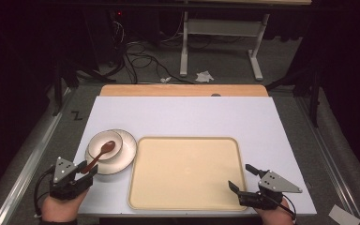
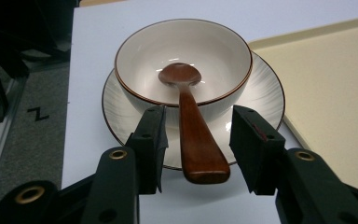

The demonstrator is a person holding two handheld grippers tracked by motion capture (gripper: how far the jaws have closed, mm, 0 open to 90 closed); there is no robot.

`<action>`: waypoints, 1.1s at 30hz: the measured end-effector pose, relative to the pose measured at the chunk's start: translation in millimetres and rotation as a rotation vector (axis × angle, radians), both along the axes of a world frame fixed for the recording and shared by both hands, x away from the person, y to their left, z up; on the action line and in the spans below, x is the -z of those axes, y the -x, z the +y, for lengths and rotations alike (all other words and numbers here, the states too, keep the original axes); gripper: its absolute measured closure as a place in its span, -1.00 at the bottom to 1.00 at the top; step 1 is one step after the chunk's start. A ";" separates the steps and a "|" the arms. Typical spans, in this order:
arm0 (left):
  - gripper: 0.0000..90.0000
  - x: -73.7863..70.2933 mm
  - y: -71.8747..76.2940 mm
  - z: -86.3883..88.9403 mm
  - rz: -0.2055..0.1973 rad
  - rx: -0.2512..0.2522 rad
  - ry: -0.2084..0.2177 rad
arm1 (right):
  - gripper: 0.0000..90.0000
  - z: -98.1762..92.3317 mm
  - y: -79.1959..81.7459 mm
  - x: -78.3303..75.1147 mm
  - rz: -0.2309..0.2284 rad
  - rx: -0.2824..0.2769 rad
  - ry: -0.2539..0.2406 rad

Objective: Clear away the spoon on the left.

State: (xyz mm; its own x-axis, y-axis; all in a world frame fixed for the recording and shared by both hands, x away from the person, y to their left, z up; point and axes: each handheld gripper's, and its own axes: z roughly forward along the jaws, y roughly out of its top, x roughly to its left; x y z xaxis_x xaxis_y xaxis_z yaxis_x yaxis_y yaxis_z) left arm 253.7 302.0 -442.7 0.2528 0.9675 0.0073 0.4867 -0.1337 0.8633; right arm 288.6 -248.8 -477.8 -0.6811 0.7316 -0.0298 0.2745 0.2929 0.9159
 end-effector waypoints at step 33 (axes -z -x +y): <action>0.66 23.0 -13.8 0.9 0.075 -0.018 0.003 | -0.63 0.2 0.3 -0.1 -0.001 0.000 0.003</action>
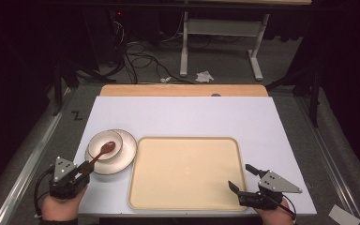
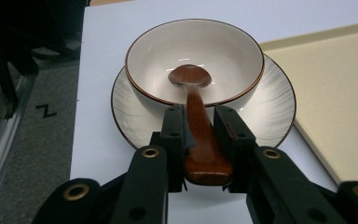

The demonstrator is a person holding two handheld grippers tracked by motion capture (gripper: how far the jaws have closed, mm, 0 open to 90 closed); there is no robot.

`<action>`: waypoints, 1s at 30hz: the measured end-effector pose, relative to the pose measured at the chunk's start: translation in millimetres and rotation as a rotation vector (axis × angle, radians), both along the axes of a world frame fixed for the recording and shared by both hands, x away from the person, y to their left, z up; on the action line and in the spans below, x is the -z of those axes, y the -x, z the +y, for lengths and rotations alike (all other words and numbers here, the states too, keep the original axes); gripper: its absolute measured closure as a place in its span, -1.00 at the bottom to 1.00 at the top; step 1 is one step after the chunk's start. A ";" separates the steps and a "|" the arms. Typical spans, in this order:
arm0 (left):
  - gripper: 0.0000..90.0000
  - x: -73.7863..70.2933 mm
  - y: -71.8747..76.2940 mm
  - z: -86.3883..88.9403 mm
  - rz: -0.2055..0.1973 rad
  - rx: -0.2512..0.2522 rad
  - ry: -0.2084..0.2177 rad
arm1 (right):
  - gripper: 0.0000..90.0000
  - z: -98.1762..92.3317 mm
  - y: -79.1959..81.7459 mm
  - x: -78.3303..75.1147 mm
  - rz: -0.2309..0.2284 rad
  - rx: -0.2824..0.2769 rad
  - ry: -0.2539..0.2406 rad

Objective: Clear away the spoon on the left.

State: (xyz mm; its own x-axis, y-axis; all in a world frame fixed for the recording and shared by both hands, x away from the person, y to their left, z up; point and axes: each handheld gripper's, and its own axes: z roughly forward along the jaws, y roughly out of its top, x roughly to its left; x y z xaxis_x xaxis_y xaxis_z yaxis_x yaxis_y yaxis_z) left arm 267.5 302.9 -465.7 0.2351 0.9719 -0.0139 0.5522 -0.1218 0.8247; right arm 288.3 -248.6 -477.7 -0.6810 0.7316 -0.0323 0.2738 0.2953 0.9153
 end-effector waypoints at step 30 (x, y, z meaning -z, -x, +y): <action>0.66 -11.5 7.9 -2.4 -0.099 -0.030 -0.014 | -0.63 -0.3 0.1 -0.2 -0.003 0.000 0.002</action>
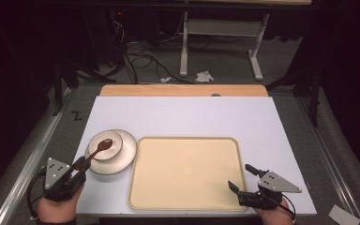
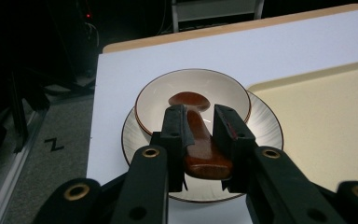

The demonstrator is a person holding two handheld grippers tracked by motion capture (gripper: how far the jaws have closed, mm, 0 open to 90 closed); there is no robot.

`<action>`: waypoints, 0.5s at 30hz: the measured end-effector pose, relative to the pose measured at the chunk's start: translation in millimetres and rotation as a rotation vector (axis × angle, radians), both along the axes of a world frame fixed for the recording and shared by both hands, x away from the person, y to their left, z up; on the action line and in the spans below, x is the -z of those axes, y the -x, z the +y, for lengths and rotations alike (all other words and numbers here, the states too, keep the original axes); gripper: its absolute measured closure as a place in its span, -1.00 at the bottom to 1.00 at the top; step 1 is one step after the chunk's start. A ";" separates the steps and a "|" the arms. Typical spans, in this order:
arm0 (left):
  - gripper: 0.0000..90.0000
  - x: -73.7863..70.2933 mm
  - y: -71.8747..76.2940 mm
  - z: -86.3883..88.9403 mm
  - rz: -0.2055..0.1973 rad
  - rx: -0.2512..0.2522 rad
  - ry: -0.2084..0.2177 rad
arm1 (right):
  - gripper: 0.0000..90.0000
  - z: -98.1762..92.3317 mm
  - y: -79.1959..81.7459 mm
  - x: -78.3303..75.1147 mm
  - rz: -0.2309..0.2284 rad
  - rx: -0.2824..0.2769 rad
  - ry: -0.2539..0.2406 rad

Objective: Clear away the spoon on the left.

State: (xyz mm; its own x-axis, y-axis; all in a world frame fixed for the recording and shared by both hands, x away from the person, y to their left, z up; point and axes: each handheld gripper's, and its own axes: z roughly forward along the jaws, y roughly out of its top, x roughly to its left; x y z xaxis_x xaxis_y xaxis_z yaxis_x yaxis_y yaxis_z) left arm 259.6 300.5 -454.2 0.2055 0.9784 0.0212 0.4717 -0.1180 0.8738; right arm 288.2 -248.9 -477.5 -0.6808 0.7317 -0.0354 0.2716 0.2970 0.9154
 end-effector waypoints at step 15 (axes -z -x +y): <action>0.66 -8.1 5.4 -0.1 -0.068 0.008 0.004 | -0.63 0.7 -0.4 0.6 0.005 0.001 -0.001</action>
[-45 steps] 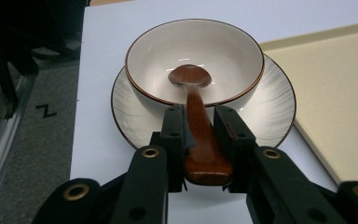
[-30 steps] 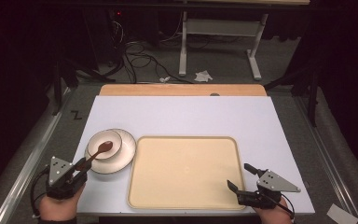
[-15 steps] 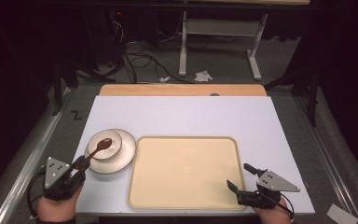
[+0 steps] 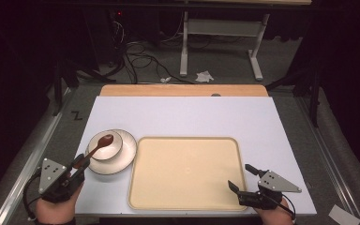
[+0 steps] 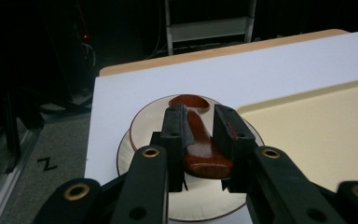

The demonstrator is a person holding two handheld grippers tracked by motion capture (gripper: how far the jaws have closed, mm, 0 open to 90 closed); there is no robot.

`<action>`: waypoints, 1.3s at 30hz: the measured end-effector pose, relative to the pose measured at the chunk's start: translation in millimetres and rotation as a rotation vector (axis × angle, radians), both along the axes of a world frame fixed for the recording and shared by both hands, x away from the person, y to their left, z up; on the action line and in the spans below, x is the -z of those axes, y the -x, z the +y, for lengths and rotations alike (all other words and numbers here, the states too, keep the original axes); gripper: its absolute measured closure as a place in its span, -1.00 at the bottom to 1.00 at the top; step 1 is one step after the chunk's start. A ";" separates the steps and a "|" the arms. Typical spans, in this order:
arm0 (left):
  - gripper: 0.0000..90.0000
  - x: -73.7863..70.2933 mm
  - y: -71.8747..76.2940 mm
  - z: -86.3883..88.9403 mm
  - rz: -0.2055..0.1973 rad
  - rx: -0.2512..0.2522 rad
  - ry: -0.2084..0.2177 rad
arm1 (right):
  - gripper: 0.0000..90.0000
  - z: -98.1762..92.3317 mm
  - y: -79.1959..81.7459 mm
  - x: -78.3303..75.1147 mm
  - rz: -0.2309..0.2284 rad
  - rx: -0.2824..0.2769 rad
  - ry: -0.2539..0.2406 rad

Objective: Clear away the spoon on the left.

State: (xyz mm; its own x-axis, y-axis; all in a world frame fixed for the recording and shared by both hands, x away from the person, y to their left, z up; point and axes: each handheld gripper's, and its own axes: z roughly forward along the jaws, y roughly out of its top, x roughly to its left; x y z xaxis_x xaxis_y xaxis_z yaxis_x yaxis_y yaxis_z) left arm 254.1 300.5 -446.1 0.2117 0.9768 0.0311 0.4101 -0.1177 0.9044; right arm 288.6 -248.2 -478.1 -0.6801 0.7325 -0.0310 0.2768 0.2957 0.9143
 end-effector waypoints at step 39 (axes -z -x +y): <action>0.66 -23.9 -31.9 -79.6 -0.050 0.242 0.017 | -0.62 -1.6 0.2 -0.2 -0.004 0.003 0.001</action>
